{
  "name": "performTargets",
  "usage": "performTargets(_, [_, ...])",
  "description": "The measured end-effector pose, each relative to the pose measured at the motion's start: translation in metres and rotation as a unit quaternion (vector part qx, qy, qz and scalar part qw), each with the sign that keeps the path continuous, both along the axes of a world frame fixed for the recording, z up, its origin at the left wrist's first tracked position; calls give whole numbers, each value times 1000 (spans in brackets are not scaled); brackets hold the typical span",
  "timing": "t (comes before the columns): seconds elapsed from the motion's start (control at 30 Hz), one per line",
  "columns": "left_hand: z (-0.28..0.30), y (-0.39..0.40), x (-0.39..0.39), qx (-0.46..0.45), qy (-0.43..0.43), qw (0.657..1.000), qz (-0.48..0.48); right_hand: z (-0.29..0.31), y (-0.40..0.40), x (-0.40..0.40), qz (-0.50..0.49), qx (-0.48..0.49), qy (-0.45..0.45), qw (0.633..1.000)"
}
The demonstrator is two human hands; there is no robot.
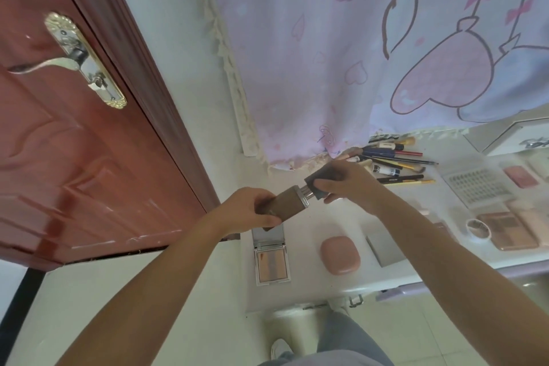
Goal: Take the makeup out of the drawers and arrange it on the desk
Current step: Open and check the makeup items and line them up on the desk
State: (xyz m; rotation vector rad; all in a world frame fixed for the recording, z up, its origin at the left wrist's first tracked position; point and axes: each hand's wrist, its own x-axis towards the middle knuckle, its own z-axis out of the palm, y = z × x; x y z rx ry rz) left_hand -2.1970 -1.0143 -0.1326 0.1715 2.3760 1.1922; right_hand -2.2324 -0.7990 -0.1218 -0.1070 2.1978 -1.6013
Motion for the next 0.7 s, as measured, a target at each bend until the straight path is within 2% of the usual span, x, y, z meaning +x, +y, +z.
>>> performTargets(0.37, [-32, 16, 14, 69, -73, 995, 10, -28, 5, 15, 31, 44, -28, 998])
performTargets(0.53, [-43, 26, 14, 86, -82, 993, 21, -34, 8, 22, 4, 7, -64, 998])
performTargets(0.7, [-55, 29, 17, 73, -78, 994, 17, -47, 7, 29, -7, 62, -42, 997])
